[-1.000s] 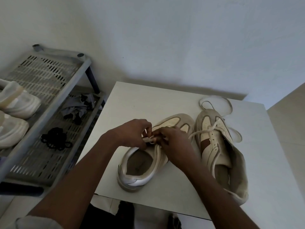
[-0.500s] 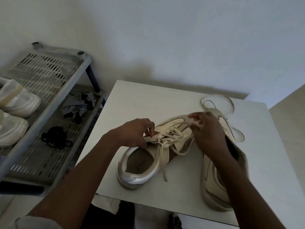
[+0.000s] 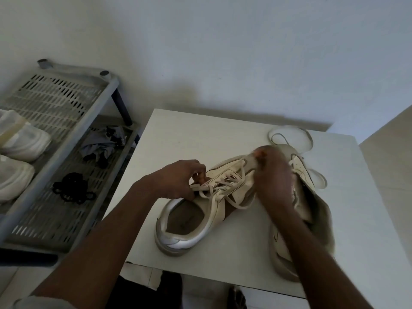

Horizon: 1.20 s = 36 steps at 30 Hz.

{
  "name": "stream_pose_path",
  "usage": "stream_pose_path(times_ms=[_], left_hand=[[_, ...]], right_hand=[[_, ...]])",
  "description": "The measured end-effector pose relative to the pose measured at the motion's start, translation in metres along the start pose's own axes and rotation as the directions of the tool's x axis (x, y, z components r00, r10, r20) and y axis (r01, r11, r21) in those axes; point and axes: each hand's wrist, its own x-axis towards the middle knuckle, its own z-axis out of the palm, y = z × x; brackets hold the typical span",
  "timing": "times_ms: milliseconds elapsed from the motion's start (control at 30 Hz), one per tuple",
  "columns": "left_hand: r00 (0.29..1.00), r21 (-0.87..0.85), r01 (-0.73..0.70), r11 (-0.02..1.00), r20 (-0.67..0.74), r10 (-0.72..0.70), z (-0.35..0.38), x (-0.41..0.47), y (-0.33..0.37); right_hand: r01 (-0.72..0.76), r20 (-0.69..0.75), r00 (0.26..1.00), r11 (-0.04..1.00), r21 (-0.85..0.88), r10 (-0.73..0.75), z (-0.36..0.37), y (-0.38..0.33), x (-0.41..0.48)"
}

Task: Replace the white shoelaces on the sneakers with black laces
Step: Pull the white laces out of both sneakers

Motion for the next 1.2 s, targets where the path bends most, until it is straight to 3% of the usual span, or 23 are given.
stream_pose_path(times_ms=[100, 167, 200, 233, 300, 367, 433, 567, 633, 700, 767, 867, 967, 1033, 1100, 1200], left_hand=[[1.0, -0.011, -0.002, 1.0, -0.007, 0.002, 0.0, 0.001, -0.004], [1.0, -0.015, 0.006, 1.0, -0.003, -0.006, -0.001, 0.002, -0.006], [1.0, -0.01, 0.005, 1.0, -0.006, -0.005, -0.001, 0.003, -0.007], [1.0, -0.001, 0.003, 1.0, -0.008, -0.003, -0.001, 0.003, -0.008], [1.0, 0.008, 0.004, 1.0, -0.013, -0.004, -0.001, 0.004, -0.008], [1.0, -0.005, -0.001, 1.0, -0.013, 0.001, -0.001, 0.003, -0.008], [1.0, -0.036, -0.007, 0.999, -0.009, 0.007, -0.001, 0.001, -0.007], [1.0, -0.049, 0.009, 0.999, 0.006, -0.009, -0.001, 0.0, -0.007], [1.0, -0.083, 0.017, 0.996, 0.017, -0.016, -0.001, 0.001, -0.009], [1.0, -0.113, 0.015, 0.993, 0.022, -0.013, -0.001, 0.0, -0.011], [1.0, -0.122, 0.003, 0.993, 0.005, -0.002, -0.001, -0.001, -0.012], [1.0, -0.053, 0.009, 0.999, -0.013, -0.01, 0.0, 0.0, -0.01], [0.998, -0.006, -0.006, 1.0, -0.059, 0.006, 0.005, 0.003, -0.006], [0.995, 0.011, -0.054, 0.998, -0.079, 0.054, 0.007, 0.004, -0.006], [0.992, 0.024, -0.088, 0.996, -0.085, 0.09, 0.008, 0.004, -0.007], [0.988, 0.025, -0.108, 0.994, -0.106, 0.11, 0.008, 0.004, -0.007]], right_hand=[[-0.205, -0.2, 0.954, 0.973, 0.11, 0.224, -0.026, 0.025, 0.025], [-0.188, -0.23, 0.949, 0.973, 0.136, 0.216, -0.027, 0.028, 0.026], [-0.105, -0.212, 0.969, 0.987, 0.119, 0.128, -0.022, 0.023, 0.022], [0.008, -0.151, 0.989, 0.998, 0.066, 0.002, -0.015, 0.016, 0.015], [0.218, 0.129, 0.969, 0.974, -0.062, -0.208, 0.001, -0.002, -0.001], [0.362, 0.403, 0.871, 0.922, -0.136, -0.282, 0.014, -0.014, -0.017], [0.398, 0.504, 0.813, 0.91, -0.117, -0.29, 0.026, -0.014, -0.03], [0.362, 0.281, 0.892, 0.932, 0.02, -0.353, 0.03, -0.012, -0.035], [0.171, 0.135, 0.972, 0.974, 0.148, -0.191, 0.018, -0.011, -0.023], [-0.064, -0.022, 0.997, 0.967, 0.245, 0.072, -0.004, -0.004, 0.0], [-0.175, -0.075, 0.98, 0.975, 0.139, 0.186, -0.024, 0.013, 0.02], [-0.201, 0.055, 0.977, 0.975, -0.096, 0.207, -0.029, 0.018, 0.018], [0.053, 0.084, 0.996, 0.992, -0.118, -0.044, -0.018, -0.001, 0.001], [0.141, 0.279, 0.953, 0.988, -0.06, -0.119, -0.005, -0.012, -0.009], [0.129, 0.511, 0.856, 0.989, -0.075, -0.073, 0.008, -0.018, -0.021], [0.091, 0.587, 0.808, 0.995, -0.044, -0.048, 0.018, -0.017, -0.029]])
